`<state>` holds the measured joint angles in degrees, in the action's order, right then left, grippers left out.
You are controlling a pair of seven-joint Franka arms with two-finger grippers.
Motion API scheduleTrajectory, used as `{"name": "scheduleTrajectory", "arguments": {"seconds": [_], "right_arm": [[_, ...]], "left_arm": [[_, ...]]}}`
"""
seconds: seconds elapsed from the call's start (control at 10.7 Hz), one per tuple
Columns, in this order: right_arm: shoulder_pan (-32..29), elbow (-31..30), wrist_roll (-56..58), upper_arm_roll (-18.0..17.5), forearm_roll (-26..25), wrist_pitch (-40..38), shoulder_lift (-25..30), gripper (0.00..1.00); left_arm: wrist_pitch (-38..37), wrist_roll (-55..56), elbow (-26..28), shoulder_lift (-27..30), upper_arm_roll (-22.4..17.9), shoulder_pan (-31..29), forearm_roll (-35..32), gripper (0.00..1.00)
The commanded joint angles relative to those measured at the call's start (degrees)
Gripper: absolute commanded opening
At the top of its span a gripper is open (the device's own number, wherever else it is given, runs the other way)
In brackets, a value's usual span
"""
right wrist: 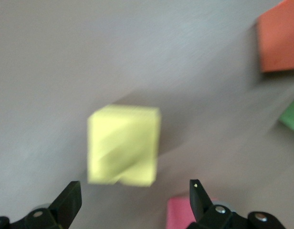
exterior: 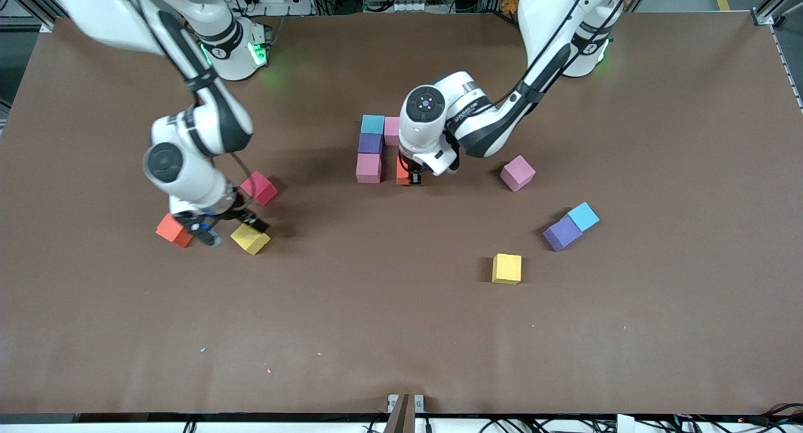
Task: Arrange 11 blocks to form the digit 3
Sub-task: 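Grasp the yellow cube with the right gripper while the left gripper lowers orange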
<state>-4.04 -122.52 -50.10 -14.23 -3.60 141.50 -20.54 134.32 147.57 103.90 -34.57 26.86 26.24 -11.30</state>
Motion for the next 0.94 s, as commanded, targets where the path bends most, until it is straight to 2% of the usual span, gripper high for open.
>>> {"name": "scheduleTrajectory", "arguments": {"seconds": [0.0,0.28,0.66,0.84], "right_arm": [[-0.18,3.42,-2.72,-1.06,-0.35,0.35,-4.14,1.0],[0.35,6.85,-4.04,-1.06,-0.35,0.36,-6.87,1.0],[-0.18,8.0,-3.95,-0.98,-1.06,0.53,-9.6,1.0],[-0.26,8.17,-3.95,-0.8,-1.14,0.53,-10.22,1.0]], "left_arm": [[1.73,2.01,0.51,-0.05,-0.32,0.65,-1.54,0.0],[2.96,2.72,-0.1,-1.02,-0.41,1.35,-2.84,0.0],[4.2,4.13,-1.25,-3.39,-0.67,3.2,-5.22,0.0],[4.2,4.13,-3.61,-5.14,-0.76,3.29,-5.23,0.0]]}}
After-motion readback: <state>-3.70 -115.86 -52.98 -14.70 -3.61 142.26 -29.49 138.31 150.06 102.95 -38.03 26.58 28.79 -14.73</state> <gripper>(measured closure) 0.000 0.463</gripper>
